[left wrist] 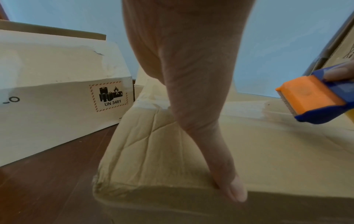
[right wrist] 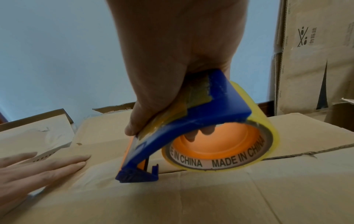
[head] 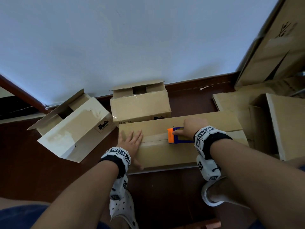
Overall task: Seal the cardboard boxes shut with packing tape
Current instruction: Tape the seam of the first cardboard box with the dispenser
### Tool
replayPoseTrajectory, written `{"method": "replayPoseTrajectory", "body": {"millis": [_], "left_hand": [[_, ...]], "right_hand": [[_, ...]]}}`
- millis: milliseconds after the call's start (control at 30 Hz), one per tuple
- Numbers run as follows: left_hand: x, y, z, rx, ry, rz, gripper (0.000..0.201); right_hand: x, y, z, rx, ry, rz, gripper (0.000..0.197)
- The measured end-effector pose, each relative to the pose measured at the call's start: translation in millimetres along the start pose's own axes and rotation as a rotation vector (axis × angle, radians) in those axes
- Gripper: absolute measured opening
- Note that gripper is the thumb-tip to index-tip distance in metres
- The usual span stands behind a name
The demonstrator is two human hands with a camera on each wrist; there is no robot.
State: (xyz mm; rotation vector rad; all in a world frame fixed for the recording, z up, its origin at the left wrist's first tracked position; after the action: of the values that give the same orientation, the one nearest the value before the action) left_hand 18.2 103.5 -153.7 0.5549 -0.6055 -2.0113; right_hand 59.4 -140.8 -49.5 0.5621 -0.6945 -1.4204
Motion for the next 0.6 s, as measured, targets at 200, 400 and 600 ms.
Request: {"method": "replayPoseTrajectory", "body": {"millis": [200,400,600], "left_hand": [[-33.9,-4.0,7.7,0.001,0.020,-0.066,0.149],[-55.9,-16.9,14.6,0.006,0.004,-0.066,0.147],[-77.5,-30.5,24.1,0.002,0.007,-0.032,0.146]], "right_hand": [[-29.5,2.2,2.7,0.002,0.045,-0.002,0.069],[-51.6,-2.1,-4.9,-0.013,0.029,0.016,0.073],[-78.7,4.8,-1.3,0.008,0.055,0.019,0.070]]}}
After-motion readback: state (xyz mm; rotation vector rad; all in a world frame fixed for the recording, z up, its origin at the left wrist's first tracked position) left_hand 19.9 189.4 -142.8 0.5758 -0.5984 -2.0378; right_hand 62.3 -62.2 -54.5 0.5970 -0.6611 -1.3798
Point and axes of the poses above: each hand's wrist, its own z-axis away from the middle knuckle, its own y-axis out of the back of the hand, x = y × z, the point moved 8 cm from there along -z, towards the middle knuckle, and after that the axes turned 10 degrees about -x, right-handed, at the moved point
